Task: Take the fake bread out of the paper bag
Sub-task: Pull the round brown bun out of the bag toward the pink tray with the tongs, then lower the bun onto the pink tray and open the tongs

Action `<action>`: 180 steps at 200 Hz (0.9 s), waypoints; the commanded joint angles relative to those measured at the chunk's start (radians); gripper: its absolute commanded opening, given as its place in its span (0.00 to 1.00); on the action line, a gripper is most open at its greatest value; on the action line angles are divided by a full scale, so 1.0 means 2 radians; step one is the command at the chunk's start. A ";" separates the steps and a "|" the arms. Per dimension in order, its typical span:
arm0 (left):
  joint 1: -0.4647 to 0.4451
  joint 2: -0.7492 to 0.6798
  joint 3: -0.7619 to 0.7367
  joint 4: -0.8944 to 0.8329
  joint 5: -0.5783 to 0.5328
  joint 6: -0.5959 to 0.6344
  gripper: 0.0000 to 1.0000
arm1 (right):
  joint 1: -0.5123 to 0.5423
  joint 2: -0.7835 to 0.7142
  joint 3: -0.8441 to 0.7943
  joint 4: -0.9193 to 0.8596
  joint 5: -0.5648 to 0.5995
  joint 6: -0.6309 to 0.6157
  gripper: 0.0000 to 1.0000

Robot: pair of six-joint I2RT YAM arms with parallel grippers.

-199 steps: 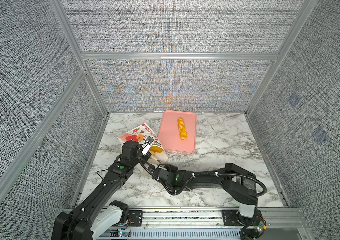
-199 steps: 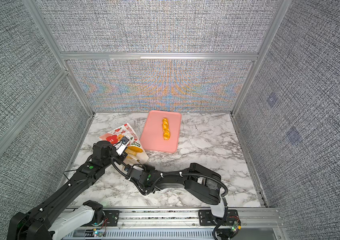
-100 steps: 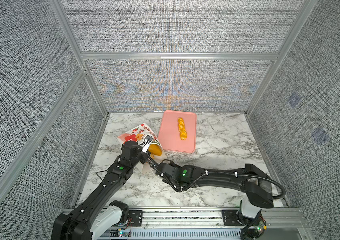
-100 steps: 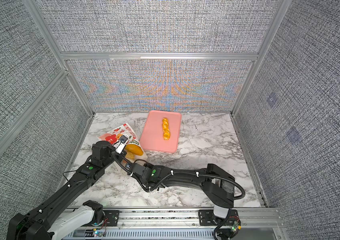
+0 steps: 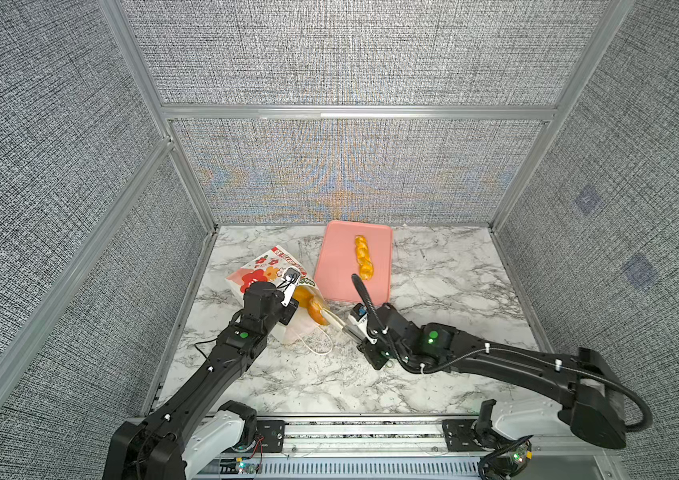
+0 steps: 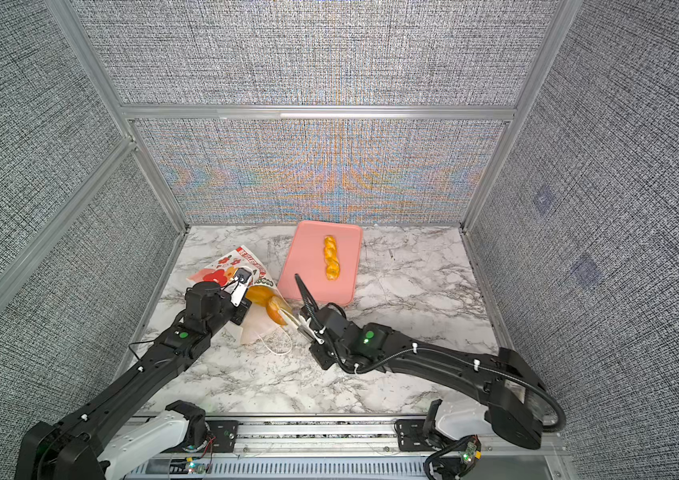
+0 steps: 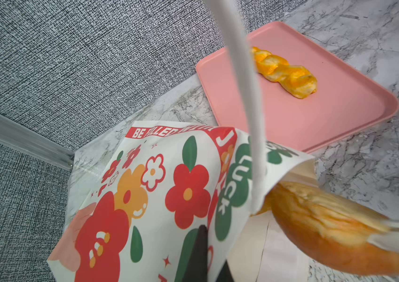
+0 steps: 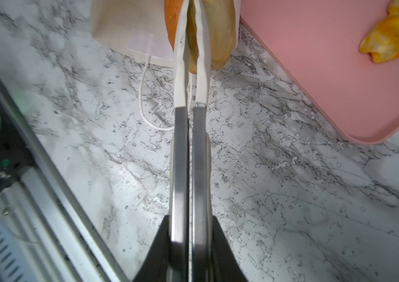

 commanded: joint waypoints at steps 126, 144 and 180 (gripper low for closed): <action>0.027 -0.043 -0.063 0.053 0.015 0.059 0.00 | -0.301 0.097 0.036 0.236 -0.381 0.213 0.00; 0.027 -0.051 -0.070 0.047 0.011 0.062 0.00 | -0.302 0.166 0.049 0.319 -0.400 0.281 0.00; 0.027 -0.067 -0.077 0.038 0.019 0.071 0.00 | -0.309 0.267 0.058 0.453 -0.403 0.394 0.00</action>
